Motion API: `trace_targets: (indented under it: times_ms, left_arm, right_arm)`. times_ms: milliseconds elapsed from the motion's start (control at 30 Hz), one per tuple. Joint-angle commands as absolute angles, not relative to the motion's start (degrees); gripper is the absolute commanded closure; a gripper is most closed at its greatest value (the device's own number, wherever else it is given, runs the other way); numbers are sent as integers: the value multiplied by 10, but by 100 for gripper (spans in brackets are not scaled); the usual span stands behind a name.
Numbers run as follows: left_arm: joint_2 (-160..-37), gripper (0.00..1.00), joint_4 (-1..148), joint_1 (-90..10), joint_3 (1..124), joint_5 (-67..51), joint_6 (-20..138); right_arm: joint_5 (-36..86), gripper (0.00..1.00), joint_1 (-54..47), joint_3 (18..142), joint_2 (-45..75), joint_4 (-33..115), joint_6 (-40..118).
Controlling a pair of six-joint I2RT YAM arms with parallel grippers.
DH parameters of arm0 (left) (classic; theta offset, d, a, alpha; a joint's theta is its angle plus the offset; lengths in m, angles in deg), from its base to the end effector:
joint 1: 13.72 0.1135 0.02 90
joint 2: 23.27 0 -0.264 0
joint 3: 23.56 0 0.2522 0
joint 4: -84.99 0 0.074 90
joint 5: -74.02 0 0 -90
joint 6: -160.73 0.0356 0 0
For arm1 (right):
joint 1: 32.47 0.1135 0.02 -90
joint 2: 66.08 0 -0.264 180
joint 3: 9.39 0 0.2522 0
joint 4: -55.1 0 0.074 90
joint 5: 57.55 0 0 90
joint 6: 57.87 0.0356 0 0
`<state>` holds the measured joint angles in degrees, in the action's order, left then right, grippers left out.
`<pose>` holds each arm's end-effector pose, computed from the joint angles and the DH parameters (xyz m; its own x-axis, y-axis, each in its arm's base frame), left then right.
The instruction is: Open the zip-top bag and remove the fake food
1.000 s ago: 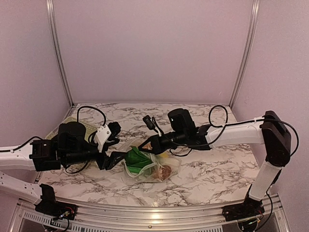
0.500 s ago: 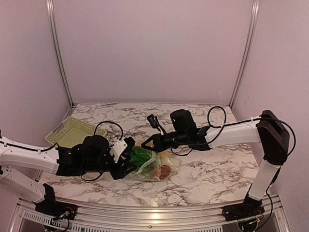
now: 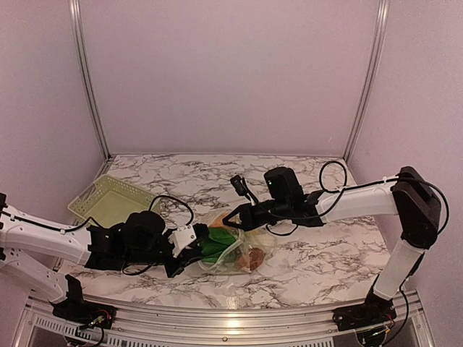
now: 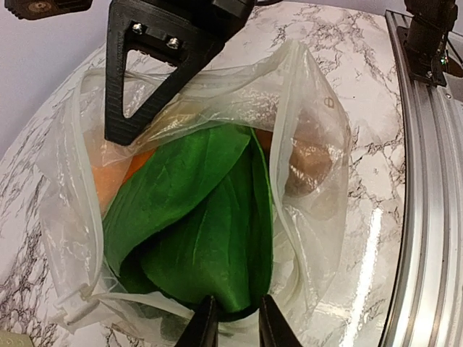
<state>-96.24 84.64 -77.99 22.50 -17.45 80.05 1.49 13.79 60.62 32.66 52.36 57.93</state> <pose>0.1159 -0.2383 0.2016 -0.0520 0.4808 -0.8753 0.9111 0.3817 0.1556 0.2429 0.2803 0.1986 -0.7266 -0.2195 -0.6510 -0.6738 0.4125 0.6130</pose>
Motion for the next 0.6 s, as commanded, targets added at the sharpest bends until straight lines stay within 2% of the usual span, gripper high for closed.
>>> trace_targets:
  times_ms: [0,233,567]
  left_arm:
    - [-985,80,819,-809,245,-203,873]
    - [-1017,83,804,-860,266,-255,918]
    - [-1029,80,815,-885,279,-280,924]
  right_arm:
    - [12,100,129,603,307,513,572]
    - [3,100,128,615,314,521,582]
    - [-5,100,129,610,312,528,586]
